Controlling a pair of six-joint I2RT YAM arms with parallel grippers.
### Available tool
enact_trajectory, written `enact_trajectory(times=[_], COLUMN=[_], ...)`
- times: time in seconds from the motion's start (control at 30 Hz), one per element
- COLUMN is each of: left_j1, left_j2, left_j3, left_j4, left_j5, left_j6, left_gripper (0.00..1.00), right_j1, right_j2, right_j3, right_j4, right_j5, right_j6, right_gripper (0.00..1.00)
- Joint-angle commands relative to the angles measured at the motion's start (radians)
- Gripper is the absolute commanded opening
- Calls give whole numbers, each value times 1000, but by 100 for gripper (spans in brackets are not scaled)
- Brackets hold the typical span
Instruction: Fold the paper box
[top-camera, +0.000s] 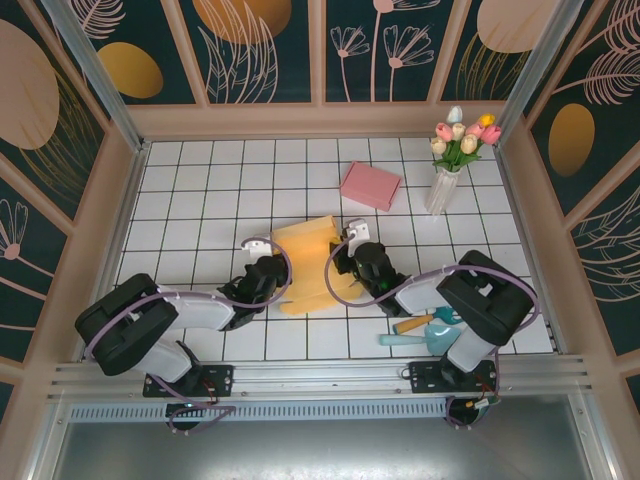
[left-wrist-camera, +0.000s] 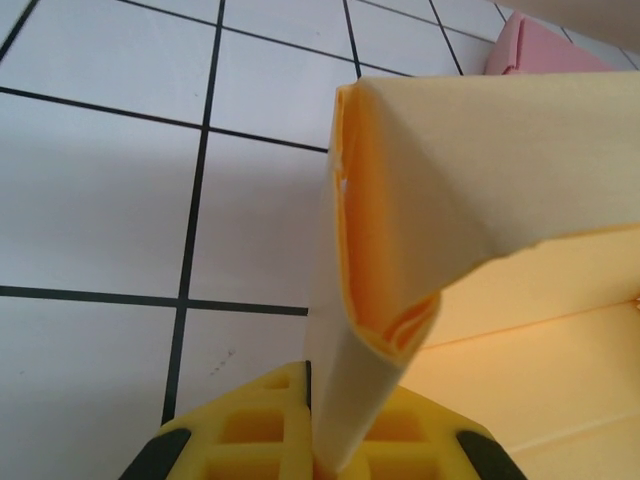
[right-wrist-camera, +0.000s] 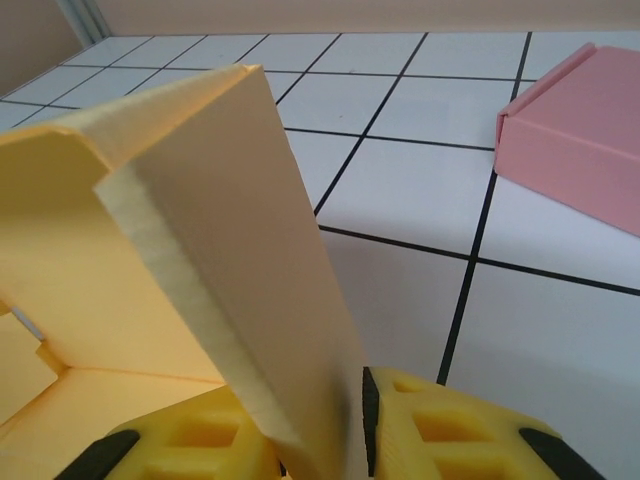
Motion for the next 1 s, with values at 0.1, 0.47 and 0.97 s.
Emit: enact_trajectory(times=[0.1, 0.47, 0.97], left_j1=[-6, -9, -8], left_j2=[36, 58, 83], left_j3=[35, 58, 69], left_j4=[47, 38, 37], left_j5=[10, 44, 45], left_j6=[-22, -20, -22], left_gripper=[0, 0, 0], right_j1=[-37, -37, -23], right_j2=[-70, -21, -25], right_j3=[-20, 69, 84], right_j4=[2, -19, -73], right_j5=[-33, 98, 67], right_j6=[-53, -165, -266], right_gripper=[32, 33, 48])
